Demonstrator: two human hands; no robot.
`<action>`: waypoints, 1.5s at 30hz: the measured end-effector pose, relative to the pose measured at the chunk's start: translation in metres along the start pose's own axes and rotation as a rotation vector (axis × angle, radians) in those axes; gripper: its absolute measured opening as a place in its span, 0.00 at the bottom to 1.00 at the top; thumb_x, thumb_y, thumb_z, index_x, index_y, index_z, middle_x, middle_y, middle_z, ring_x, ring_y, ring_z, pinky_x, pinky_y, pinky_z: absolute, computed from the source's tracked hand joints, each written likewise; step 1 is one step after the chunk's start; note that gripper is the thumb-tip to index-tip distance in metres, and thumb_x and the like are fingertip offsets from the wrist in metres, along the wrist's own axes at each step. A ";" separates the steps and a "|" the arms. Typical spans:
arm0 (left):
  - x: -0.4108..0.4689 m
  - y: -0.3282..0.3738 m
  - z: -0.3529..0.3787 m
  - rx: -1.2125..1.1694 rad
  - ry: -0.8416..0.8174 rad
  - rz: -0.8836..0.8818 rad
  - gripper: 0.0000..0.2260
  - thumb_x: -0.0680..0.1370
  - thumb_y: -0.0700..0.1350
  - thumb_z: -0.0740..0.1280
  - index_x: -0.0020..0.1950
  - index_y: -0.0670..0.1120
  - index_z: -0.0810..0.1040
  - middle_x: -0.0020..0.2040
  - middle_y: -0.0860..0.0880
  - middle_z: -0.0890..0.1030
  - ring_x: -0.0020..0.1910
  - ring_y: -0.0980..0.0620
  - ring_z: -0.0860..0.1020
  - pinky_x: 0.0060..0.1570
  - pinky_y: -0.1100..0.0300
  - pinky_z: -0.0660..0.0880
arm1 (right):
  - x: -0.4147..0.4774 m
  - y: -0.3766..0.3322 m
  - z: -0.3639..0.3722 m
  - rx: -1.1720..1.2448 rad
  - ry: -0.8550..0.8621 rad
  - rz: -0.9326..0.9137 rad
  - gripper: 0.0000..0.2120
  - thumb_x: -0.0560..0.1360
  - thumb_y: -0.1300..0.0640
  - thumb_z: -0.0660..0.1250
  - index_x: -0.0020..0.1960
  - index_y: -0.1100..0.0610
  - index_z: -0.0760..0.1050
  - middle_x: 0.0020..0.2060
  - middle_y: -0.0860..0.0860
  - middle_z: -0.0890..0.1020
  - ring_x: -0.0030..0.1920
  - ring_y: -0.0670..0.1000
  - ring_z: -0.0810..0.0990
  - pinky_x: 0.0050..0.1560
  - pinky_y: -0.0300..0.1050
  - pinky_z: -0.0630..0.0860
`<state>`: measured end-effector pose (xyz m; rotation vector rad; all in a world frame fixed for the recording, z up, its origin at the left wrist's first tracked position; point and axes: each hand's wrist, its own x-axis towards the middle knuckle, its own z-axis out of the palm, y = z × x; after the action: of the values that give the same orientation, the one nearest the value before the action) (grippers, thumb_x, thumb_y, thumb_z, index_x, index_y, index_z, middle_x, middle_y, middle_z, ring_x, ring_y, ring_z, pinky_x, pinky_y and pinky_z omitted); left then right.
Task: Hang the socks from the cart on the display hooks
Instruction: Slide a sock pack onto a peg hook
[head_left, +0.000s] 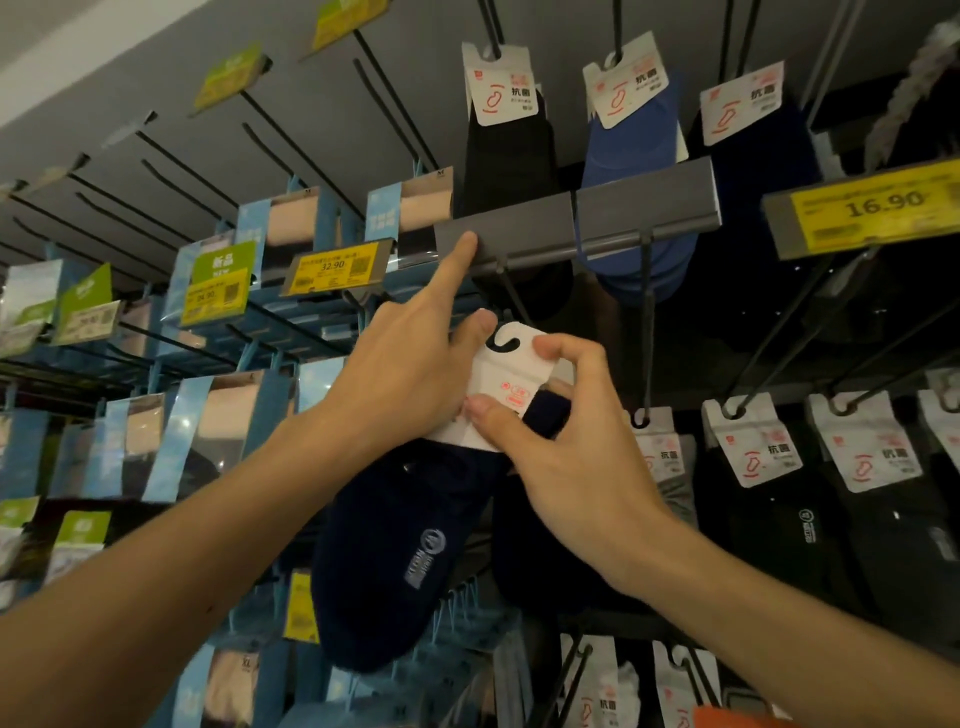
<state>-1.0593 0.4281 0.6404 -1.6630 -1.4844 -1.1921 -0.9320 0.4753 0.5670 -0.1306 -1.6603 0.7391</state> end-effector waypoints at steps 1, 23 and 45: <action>-0.001 -0.001 0.000 -0.029 -0.002 -0.013 0.27 0.84 0.53 0.58 0.80 0.63 0.50 0.29 0.51 0.75 0.29 0.55 0.75 0.26 0.64 0.66 | 0.005 0.000 -0.003 0.011 0.003 -0.011 0.21 0.74 0.55 0.74 0.54 0.38 0.65 0.51 0.42 0.79 0.46 0.37 0.82 0.39 0.35 0.80; 0.000 -0.005 0.015 -0.304 -0.055 -0.052 0.32 0.83 0.54 0.60 0.79 0.67 0.43 0.31 0.51 0.80 0.29 0.59 0.78 0.26 0.69 0.67 | 0.052 -0.005 -0.031 -0.238 -0.007 0.014 0.27 0.73 0.57 0.73 0.70 0.47 0.71 0.57 0.46 0.79 0.49 0.43 0.82 0.42 0.35 0.80; -0.008 -0.007 0.045 -0.126 -0.015 0.000 0.60 0.70 0.41 0.79 0.78 0.55 0.30 0.40 0.48 0.81 0.37 0.57 0.81 0.33 0.74 0.74 | 0.045 0.036 -0.056 -0.656 -0.101 -0.015 0.34 0.76 0.53 0.73 0.78 0.52 0.63 0.68 0.53 0.71 0.69 0.51 0.69 0.60 0.35 0.62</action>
<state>-1.0556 0.4658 0.6139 -1.7577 -1.4444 -1.2995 -0.9024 0.5470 0.5885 -0.5490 -1.9466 0.1668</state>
